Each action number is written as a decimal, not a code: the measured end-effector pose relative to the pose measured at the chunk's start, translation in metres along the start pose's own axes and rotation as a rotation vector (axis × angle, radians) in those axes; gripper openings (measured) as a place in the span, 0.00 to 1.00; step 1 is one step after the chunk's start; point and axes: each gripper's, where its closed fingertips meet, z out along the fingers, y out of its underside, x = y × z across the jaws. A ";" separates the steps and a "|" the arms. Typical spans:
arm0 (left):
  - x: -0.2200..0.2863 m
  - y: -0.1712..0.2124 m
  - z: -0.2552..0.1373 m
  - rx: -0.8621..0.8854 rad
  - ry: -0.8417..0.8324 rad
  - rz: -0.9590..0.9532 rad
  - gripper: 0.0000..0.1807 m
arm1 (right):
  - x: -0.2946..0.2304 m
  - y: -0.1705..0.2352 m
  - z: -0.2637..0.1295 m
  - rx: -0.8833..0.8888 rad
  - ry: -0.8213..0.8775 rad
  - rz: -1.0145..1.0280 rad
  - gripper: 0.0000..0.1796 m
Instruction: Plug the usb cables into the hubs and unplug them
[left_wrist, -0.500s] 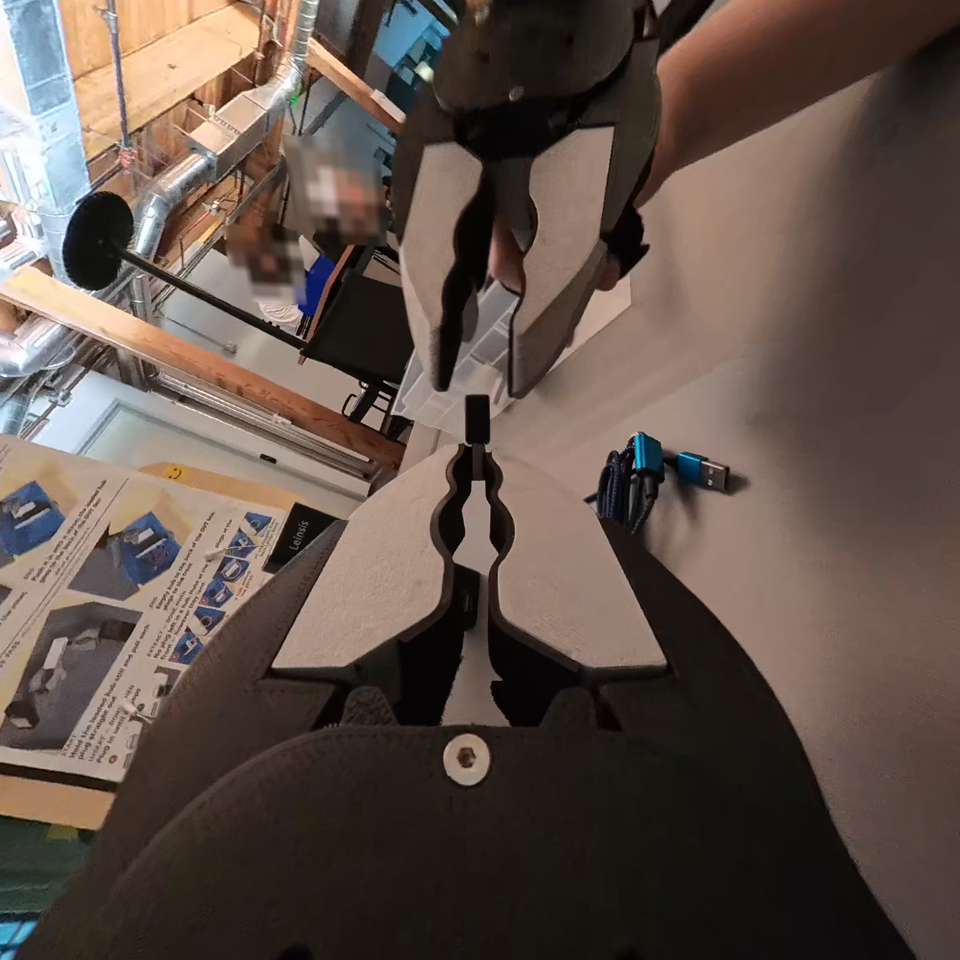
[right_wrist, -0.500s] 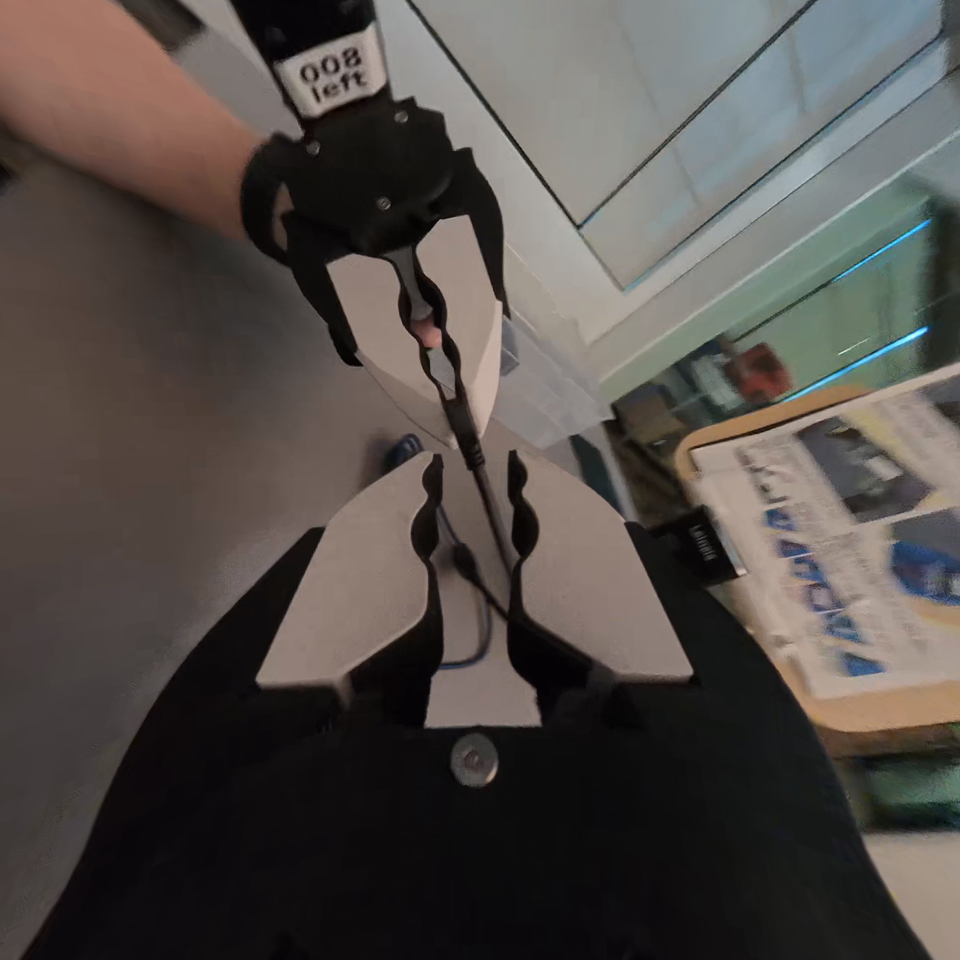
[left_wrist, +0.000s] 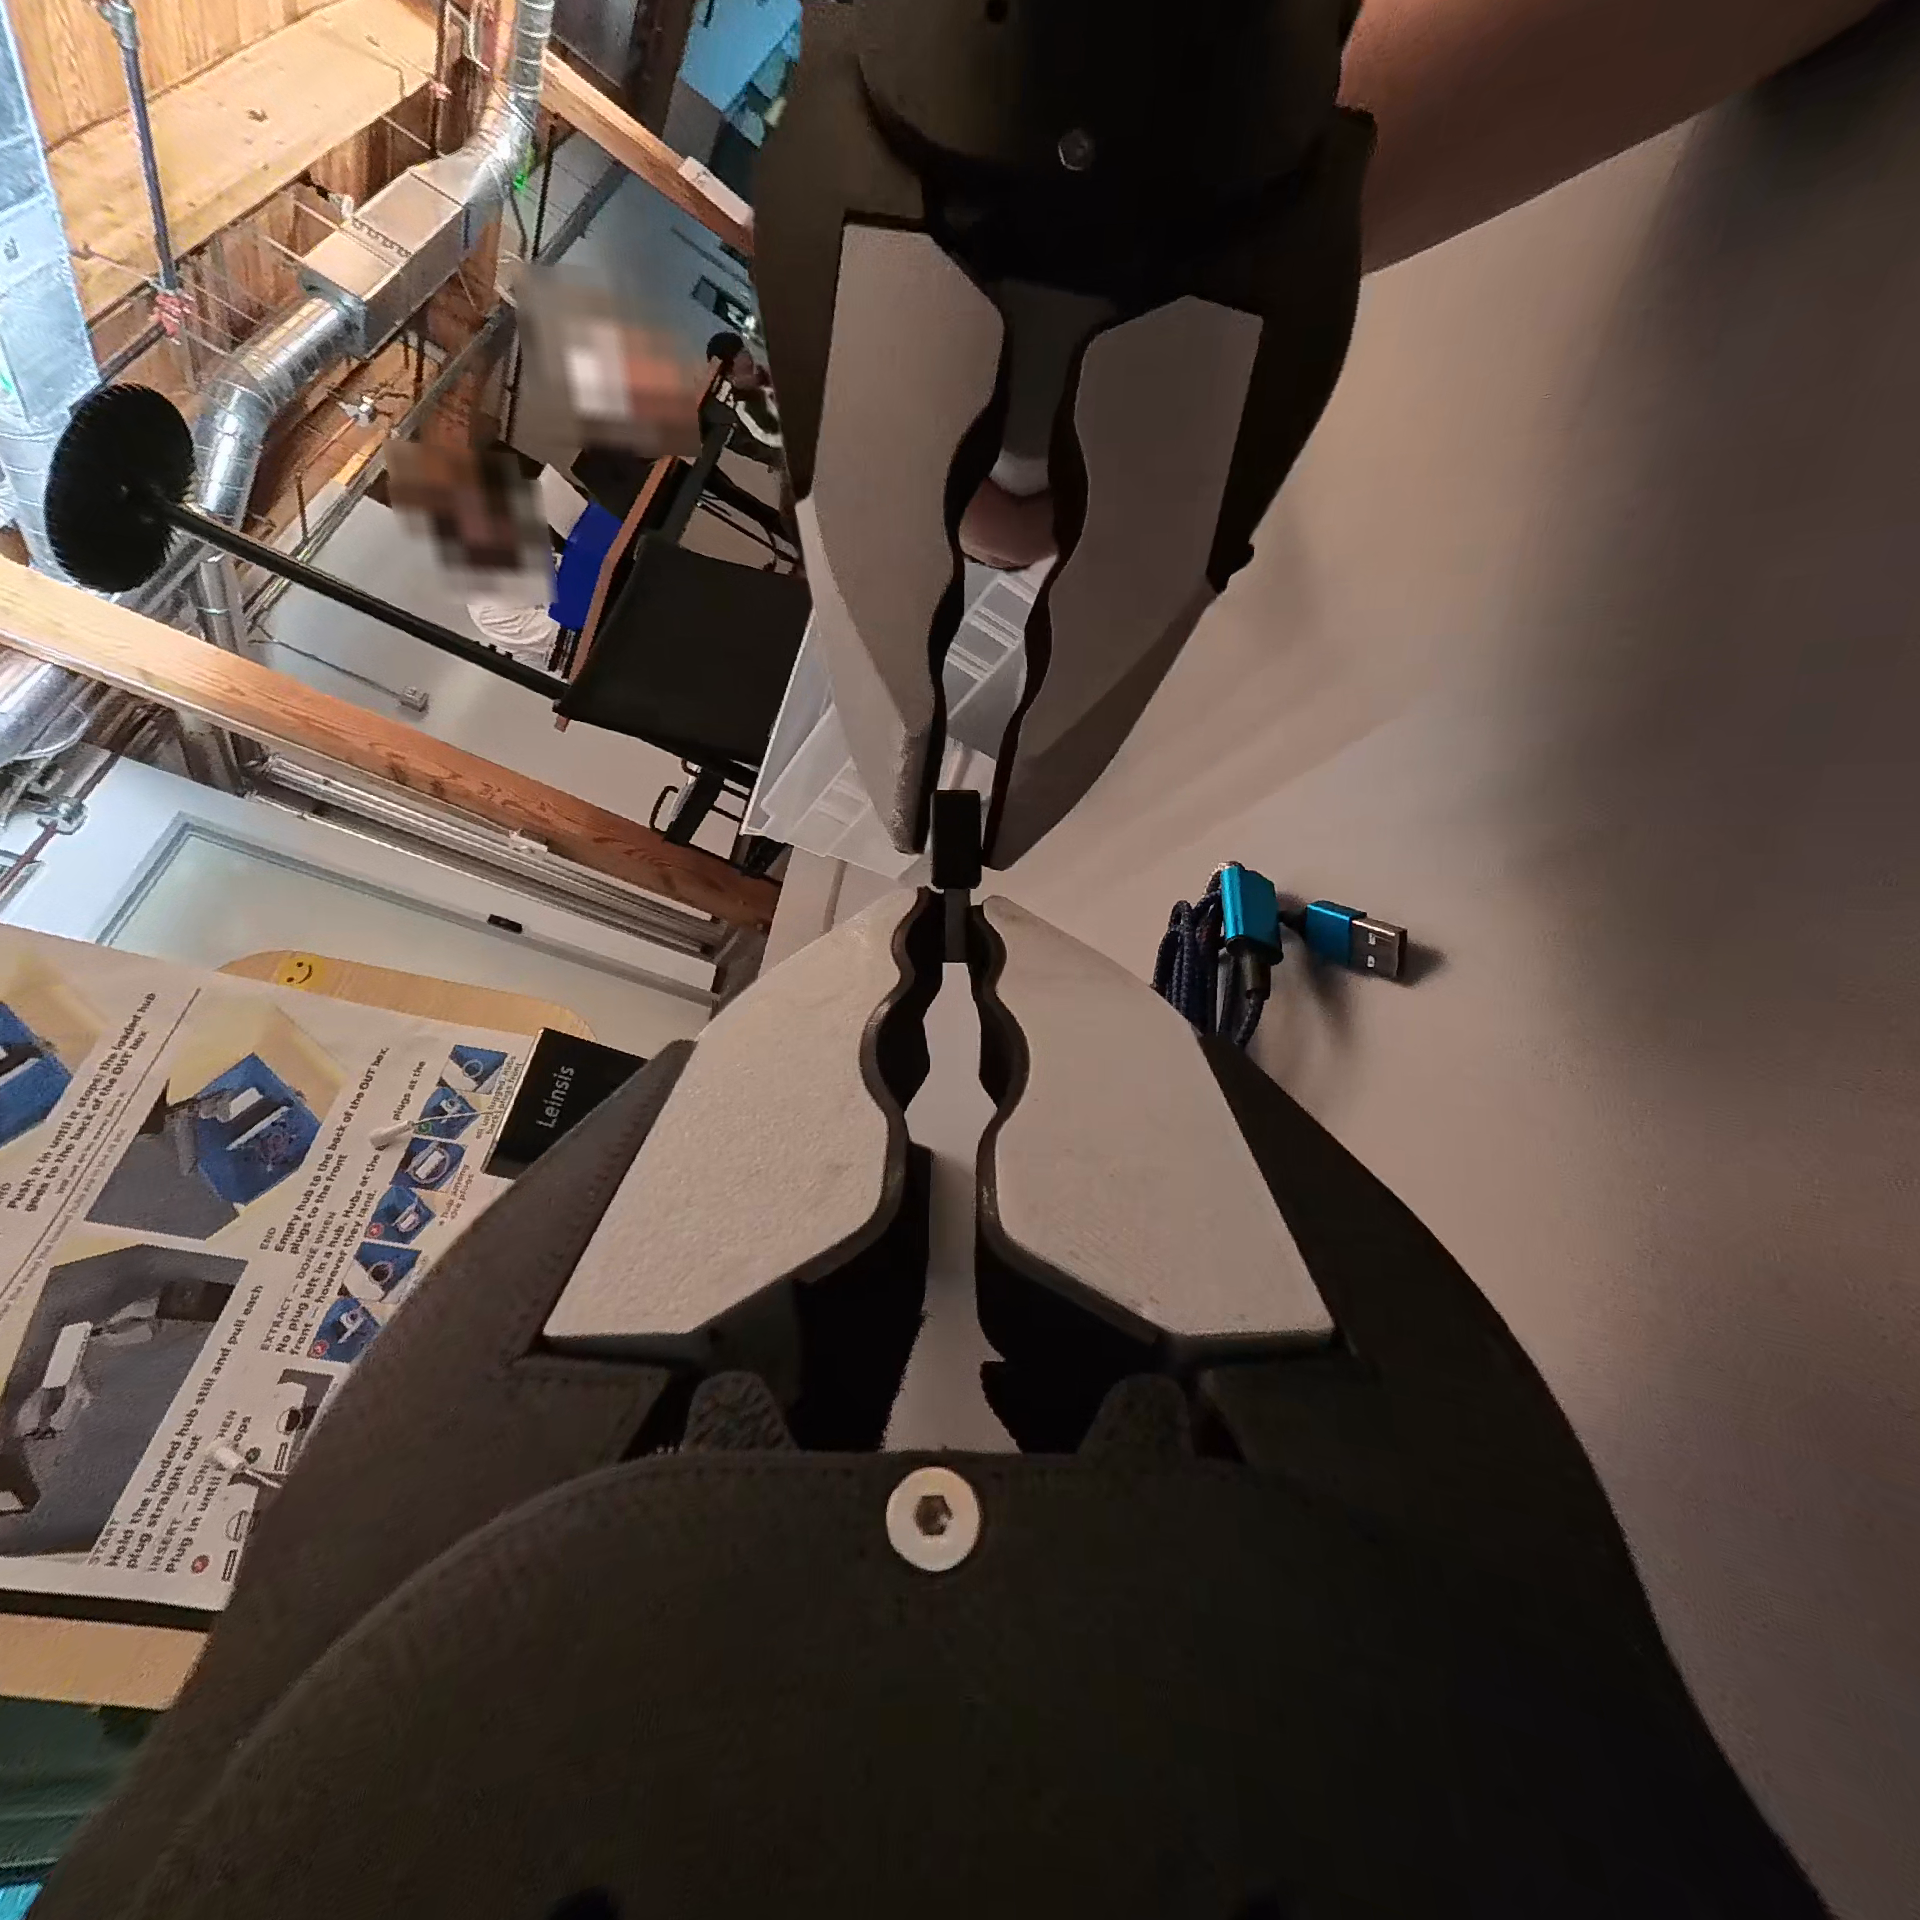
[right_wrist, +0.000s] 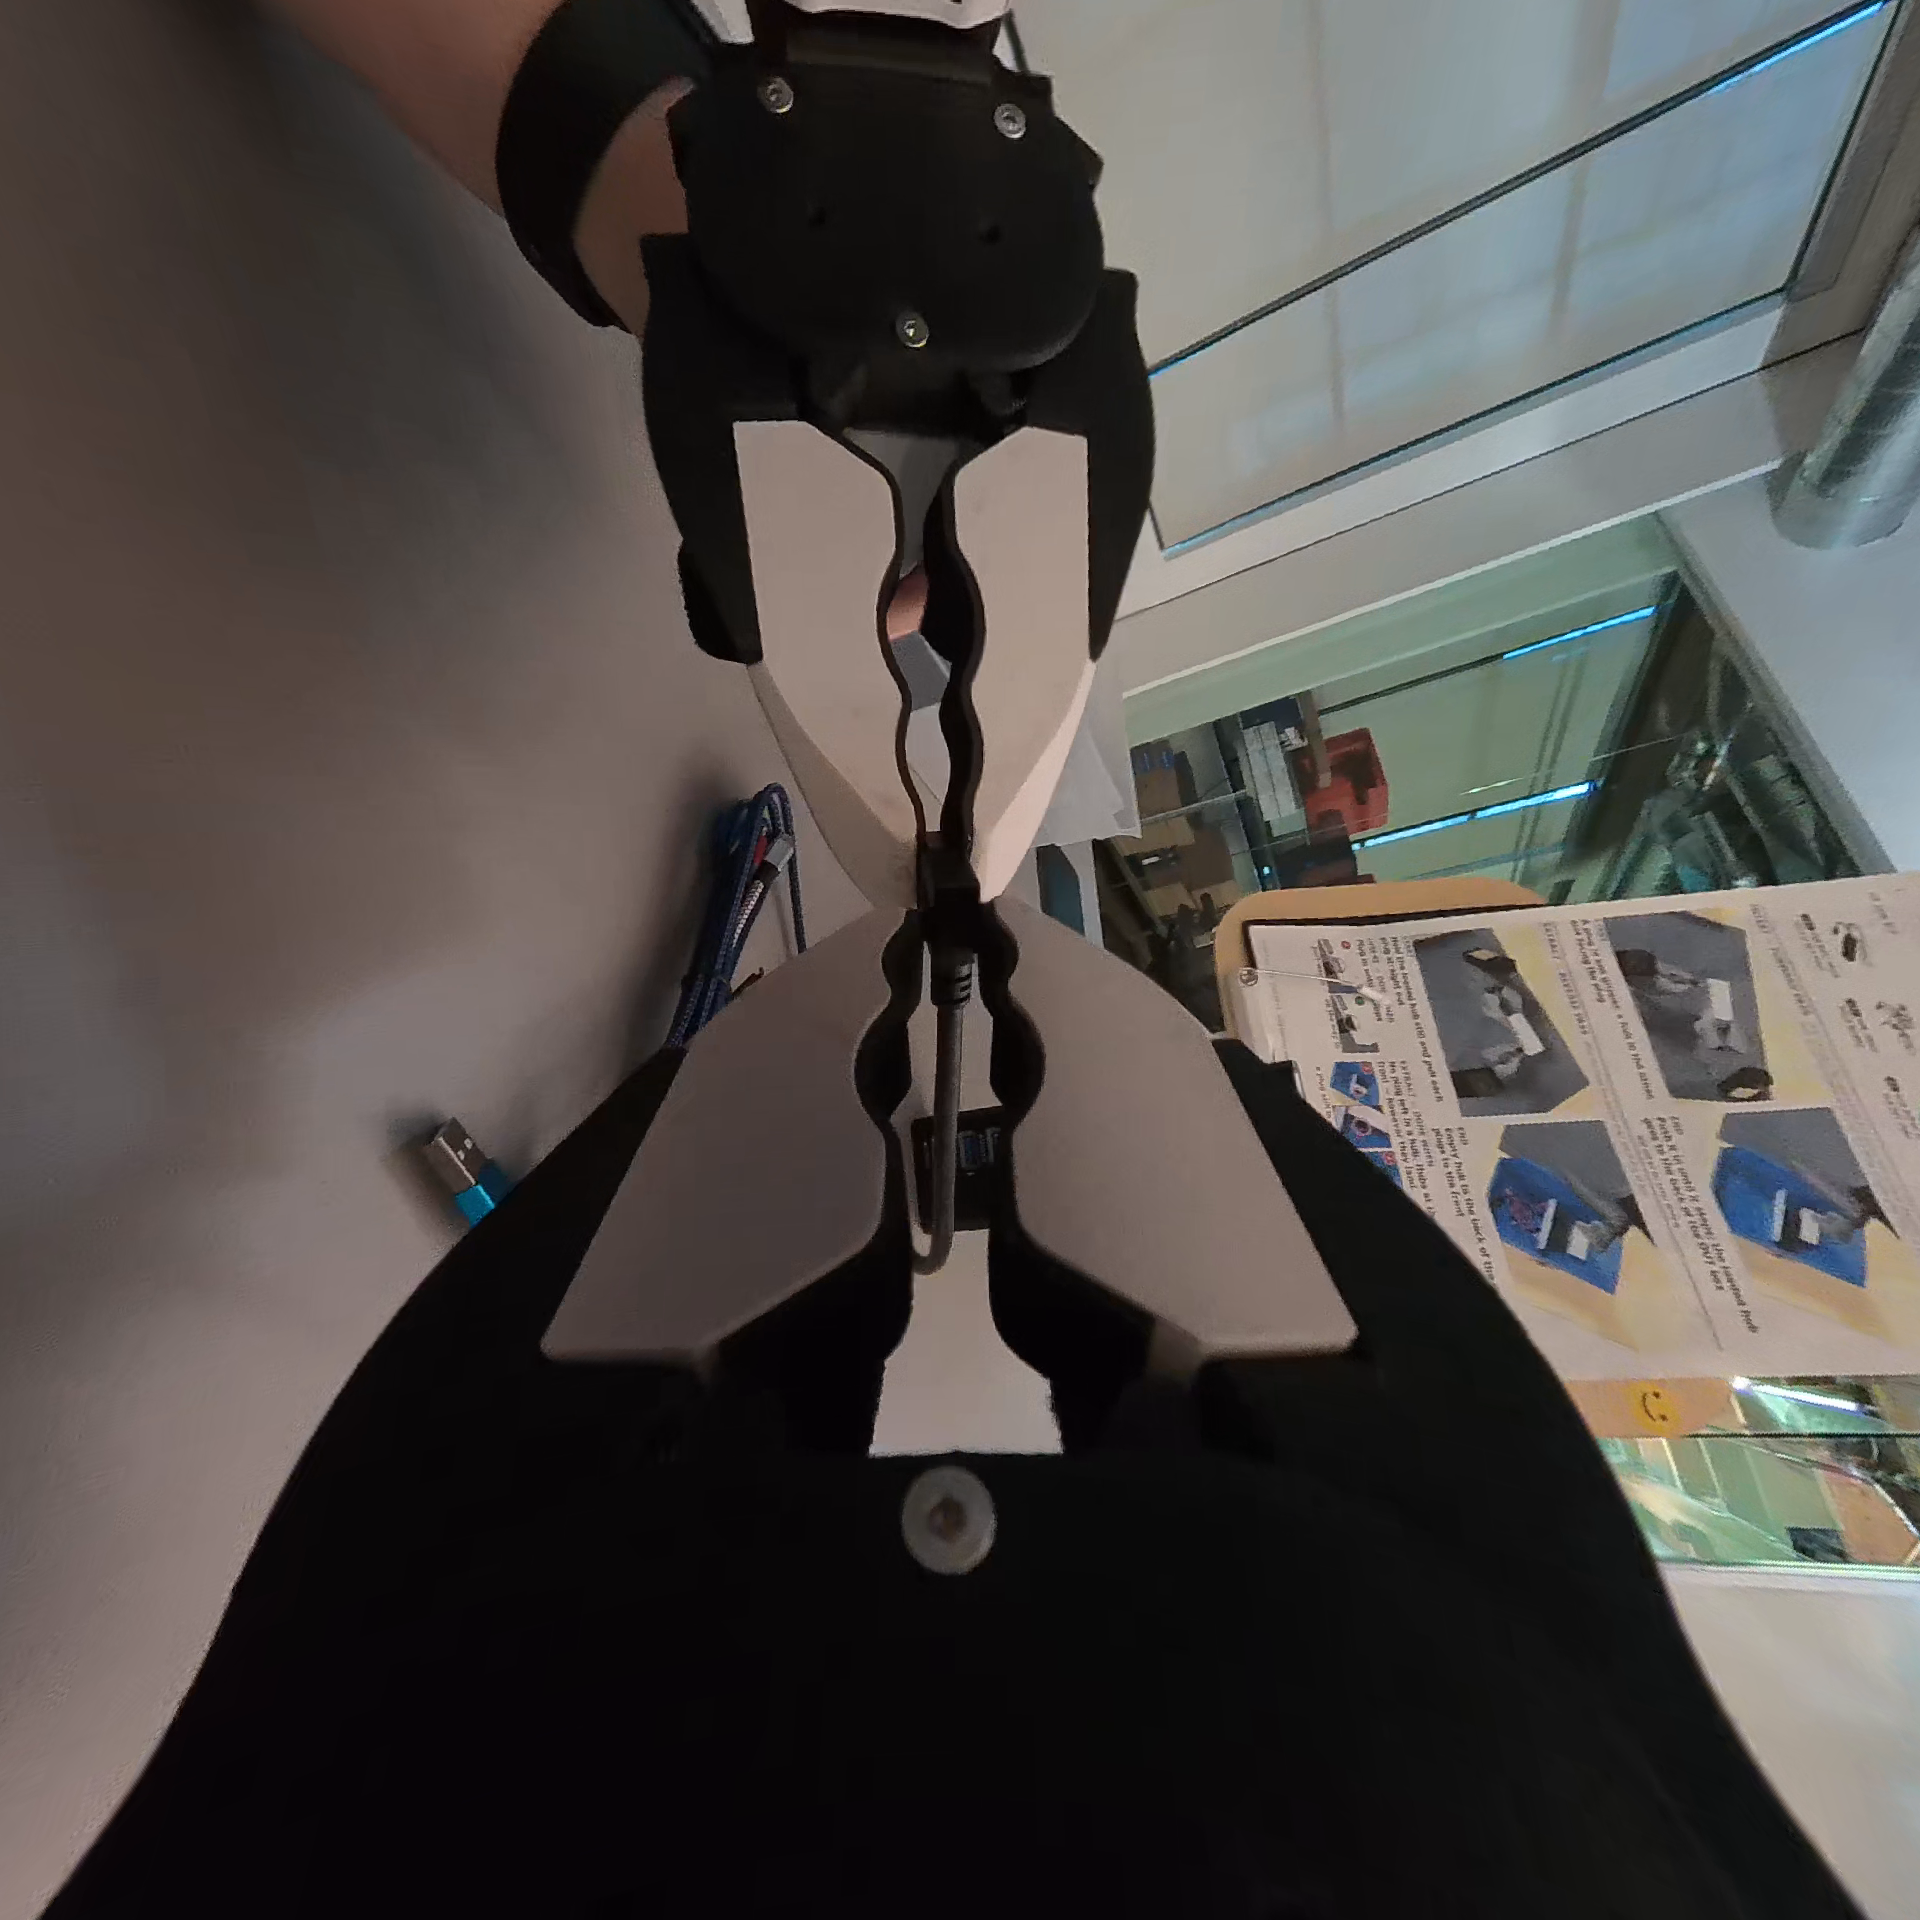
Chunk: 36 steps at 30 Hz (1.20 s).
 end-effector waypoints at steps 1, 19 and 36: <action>0.001 0.001 0.000 -0.005 0.003 0.006 0.02 | -0.002 0.001 0.001 -0.006 -0.014 0.010 0.06; 0.011 0.002 0.001 -0.001 0.089 -0.073 0.01 | -0.011 0.000 0.001 -0.013 -0.075 0.013 0.06; 0.013 0.002 0.004 0.003 0.088 -0.075 0.02 | -0.016 0.003 0.002 -0.019 -0.111 0.047 0.05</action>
